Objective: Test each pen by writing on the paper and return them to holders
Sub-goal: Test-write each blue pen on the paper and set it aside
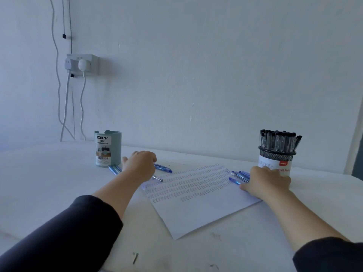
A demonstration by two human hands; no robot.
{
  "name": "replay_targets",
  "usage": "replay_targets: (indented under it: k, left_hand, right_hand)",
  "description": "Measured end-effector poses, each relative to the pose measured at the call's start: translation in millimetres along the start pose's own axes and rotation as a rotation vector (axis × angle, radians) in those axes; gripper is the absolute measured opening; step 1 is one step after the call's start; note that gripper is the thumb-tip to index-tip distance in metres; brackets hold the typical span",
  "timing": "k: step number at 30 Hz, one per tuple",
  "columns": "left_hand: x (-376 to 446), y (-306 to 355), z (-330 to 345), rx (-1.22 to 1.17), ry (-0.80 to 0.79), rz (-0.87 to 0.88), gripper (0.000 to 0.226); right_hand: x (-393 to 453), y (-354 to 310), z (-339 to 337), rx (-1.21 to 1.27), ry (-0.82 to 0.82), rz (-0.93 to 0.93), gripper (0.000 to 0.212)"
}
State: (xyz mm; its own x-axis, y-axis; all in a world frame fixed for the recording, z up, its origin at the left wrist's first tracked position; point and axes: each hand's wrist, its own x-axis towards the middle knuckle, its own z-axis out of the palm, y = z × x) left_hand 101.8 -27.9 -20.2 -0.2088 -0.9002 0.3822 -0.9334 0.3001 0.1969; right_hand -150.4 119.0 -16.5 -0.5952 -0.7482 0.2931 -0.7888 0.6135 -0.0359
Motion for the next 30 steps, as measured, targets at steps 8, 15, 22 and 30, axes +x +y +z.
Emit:
replay_targets:
  k: [8, 15, 22, 30]
  left_hand:
    - [4, 7, 6, 0.103, -0.023, 0.15, 0.049]
    - [-2, -5, 1, 0.167, -0.077, 0.127, 0.033]
    - [-6, 3, -10, -0.159, 0.384, 0.366, 0.008]
    - [-27, 30, -35, -1.07, 0.504, 0.008, 0.024]
  right_hand:
    - [4, -10, 1, 0.176, -0.023, -0.121, 0.029]
    - [-8, -27, -3, 0.249, -0.144, -0.371, 0.042]
    - [-23, -35, -13, 0.352, -0.37, -0.458, 0.066]
    - [-15, -40, 0, 0.354, -0.484, -0.549, 0.127]
